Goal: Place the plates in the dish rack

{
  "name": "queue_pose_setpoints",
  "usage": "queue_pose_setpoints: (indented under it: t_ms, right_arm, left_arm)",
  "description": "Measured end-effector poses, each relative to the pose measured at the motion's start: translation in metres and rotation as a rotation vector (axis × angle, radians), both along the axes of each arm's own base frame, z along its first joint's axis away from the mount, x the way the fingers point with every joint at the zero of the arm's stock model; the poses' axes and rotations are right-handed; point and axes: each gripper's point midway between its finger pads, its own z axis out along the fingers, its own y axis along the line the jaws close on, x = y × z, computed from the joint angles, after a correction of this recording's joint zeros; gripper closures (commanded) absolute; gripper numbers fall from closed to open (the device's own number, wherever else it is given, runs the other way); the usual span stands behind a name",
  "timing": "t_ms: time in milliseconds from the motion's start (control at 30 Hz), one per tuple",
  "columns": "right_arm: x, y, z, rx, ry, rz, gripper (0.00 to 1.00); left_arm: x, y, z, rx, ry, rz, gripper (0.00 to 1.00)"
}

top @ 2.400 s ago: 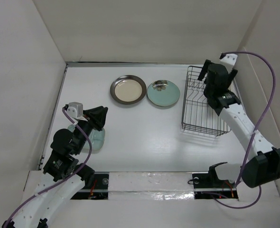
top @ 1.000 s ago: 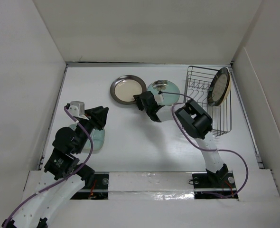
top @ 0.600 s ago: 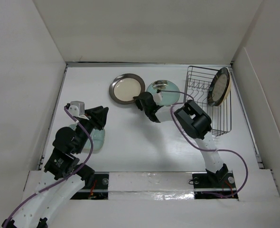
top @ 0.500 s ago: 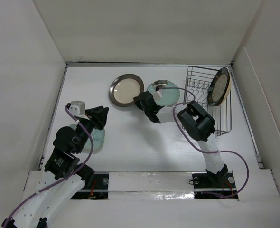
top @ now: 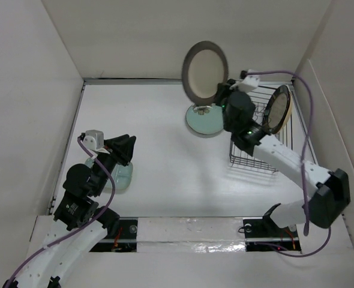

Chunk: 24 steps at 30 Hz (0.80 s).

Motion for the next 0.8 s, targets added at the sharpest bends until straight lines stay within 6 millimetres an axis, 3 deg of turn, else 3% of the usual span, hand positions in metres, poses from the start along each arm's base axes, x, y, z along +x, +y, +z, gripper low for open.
queue_pose_setpoints:
  t_ms: [67, 133, 233, 333, 500, 800]
  right_arm:
    - [-0.010, -0.053, 0.026, -0.063, -0.026, -0.143, 1.00]
    - [-0.021, -0.105, 0.037, -0.139, -0.011, -0.297, 1.00]
    - [-0.033, -0.172, 0.033, -0.257, 0.078, -0.511, 1.00]
    - [-0.036, -0.218, 0.017, -0.390, 0.210, -0.651, 1.00]
    - [-0.033, -0.245, -0.014, -0.544, 0.377, -0.696, 1.00]
    - [-0.008, -0.257, -0.067, -0.621, 0.524, -0.647, 1.00]
  left_arm:
    - [-0.001, -0.001, 0.000, 0.000, -0.002, -0.005, 0.73]
    - [-0.001, -0.002, 0.000, 0.001, -0.002, -0.011, 0.73]
    - [-0.001, -0.002, 0.000, 0.001, -0.002, -0.014, 0.73]
    - [-0.002, -0.003, 0.000, 0.001, -0.003, -0.020, 0.73]
    - [-0.002, -0.003, 0.000, 0.001, -0.003, -0.020, 0.73]
    - [-0.002, -0.003, 0.000, 0.001, -0.003, -0.021, 0.72]
